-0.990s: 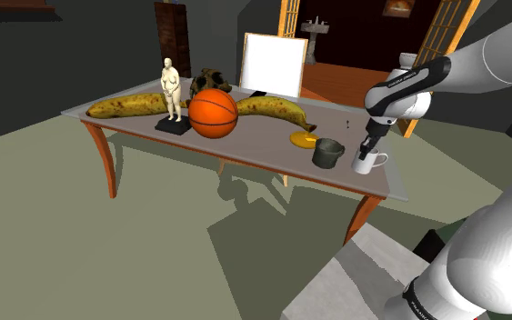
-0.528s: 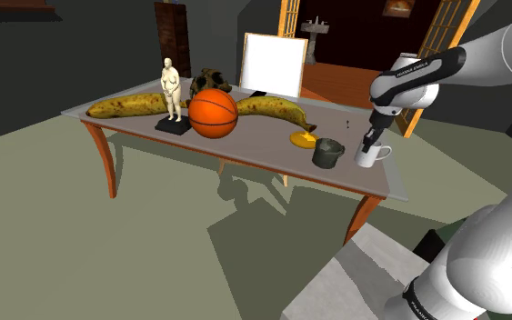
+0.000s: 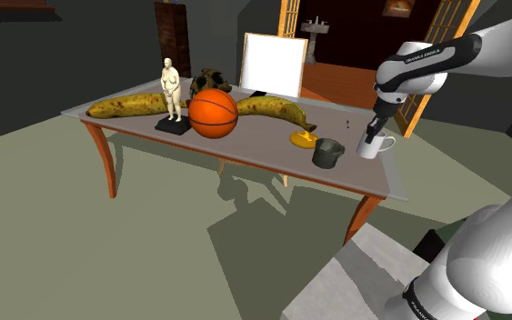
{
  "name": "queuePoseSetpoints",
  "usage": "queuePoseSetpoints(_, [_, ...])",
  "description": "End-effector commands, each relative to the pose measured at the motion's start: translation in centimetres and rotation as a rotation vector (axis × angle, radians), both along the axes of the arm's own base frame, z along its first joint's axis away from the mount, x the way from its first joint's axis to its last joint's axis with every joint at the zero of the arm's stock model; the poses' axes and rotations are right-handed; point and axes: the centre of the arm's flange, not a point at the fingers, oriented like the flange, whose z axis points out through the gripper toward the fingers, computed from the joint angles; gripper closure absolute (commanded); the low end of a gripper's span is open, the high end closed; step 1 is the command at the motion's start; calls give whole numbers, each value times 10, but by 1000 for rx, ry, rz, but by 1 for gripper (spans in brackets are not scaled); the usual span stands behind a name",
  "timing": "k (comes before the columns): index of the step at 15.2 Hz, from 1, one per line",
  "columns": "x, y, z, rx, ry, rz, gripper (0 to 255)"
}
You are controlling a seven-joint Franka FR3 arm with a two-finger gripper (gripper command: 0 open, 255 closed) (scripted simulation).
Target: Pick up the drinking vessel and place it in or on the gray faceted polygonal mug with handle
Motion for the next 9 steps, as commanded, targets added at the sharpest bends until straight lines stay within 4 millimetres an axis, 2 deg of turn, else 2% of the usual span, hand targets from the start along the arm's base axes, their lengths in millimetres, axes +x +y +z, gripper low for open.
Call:
queuePoseSetpoints(1, [-1,-1,11,0,0,0,255])
queuePoseSetpoints(9, [-1,-1,53,0,0,0,255])
